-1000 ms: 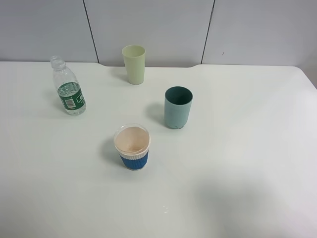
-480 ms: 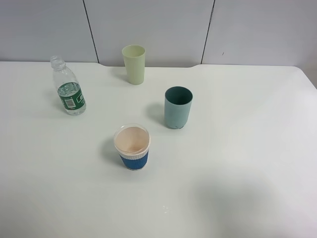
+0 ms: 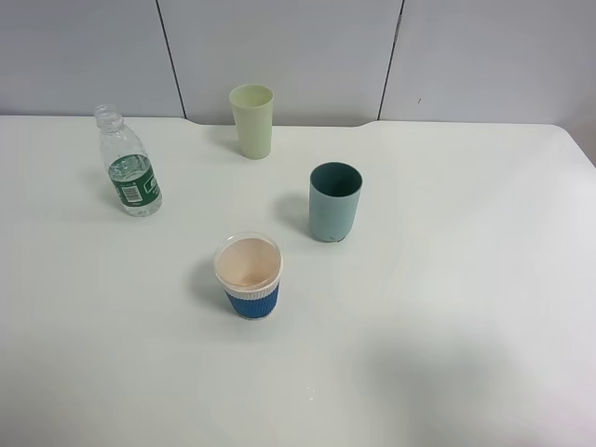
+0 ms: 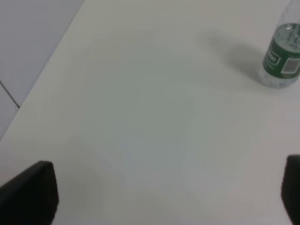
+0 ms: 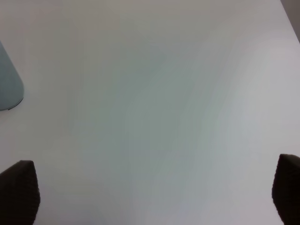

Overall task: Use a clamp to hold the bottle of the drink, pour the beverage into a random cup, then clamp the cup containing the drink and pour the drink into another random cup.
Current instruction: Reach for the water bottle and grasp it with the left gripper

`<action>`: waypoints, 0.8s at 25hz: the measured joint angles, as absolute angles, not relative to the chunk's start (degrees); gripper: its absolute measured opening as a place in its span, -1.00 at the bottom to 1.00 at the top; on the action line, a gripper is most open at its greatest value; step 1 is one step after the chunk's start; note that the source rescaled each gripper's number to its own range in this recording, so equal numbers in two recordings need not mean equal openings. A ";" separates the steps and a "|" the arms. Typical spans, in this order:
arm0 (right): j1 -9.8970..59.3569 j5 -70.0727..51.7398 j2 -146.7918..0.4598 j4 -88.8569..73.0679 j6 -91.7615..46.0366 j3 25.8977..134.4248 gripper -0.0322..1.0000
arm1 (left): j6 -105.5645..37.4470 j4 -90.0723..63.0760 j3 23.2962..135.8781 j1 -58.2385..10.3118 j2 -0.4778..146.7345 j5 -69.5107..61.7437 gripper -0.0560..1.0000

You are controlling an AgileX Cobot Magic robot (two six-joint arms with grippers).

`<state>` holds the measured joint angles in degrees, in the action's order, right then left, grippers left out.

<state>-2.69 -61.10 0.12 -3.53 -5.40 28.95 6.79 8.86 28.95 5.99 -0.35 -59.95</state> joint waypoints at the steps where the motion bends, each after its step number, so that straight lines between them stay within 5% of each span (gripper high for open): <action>1: -2.69 -61.10 0.12 -3.53 -5.40 28.95 1.00 | 6.79 8.86 28.95 5.99 -0.35 -59.95 0.85; 20: -2.69 -61.10 0.12 -3.53 -5.40 28.95 1.00 | 6.01 5.00 30.56 5.99 -0.13 -54.98 0.85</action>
